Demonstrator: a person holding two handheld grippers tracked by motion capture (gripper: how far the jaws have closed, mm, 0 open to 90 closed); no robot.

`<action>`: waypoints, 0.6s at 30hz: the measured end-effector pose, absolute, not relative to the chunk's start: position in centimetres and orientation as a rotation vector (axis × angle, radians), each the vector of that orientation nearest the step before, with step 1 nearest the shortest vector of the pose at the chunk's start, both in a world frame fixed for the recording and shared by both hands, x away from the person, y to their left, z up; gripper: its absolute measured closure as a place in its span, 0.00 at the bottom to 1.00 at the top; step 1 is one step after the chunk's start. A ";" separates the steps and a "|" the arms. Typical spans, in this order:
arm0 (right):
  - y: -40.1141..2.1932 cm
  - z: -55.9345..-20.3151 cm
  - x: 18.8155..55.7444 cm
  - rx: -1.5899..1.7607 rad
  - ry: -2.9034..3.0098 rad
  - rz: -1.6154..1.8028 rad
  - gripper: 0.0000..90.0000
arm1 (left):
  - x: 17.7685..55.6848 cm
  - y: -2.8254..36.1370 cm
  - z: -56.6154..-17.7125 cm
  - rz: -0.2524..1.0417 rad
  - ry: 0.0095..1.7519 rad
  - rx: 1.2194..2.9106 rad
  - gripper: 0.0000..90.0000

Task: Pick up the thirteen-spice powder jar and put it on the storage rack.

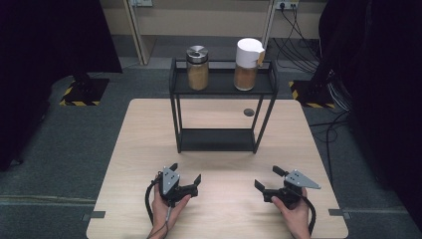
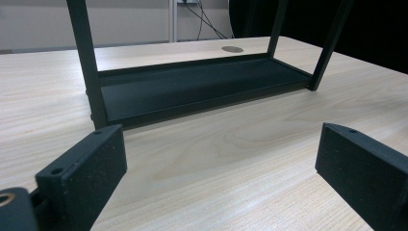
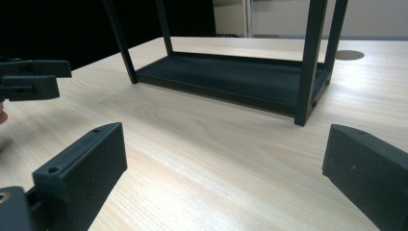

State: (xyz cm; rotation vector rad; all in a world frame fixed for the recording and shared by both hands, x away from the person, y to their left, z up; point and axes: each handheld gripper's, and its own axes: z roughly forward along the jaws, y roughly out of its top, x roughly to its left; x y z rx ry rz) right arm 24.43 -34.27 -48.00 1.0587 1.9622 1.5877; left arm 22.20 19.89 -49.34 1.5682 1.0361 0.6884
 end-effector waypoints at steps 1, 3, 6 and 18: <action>-34.3 -48.1 24.4 1.062 1.961 1.588 0.02 | 22.2 19.9 -49.3 0.687 1.037 1.568 0.03; -34.4 -48.3 24.3 1.075 1.963 1.586 0.02 | 22.2 19.9 -49.3 0.687 1.037 1.568 0.03; -34.5 -48.4 24.2 1.064 1.963 1.589 0.02 | 22.2 19.9 -49.3 0.684 1.039 1.569 0.03; -34.4 -48.5 24.0 1.059 1.957 1.592 0.02 | 22.4 19.9 -49.2 0.668 1.044 1.574 0.03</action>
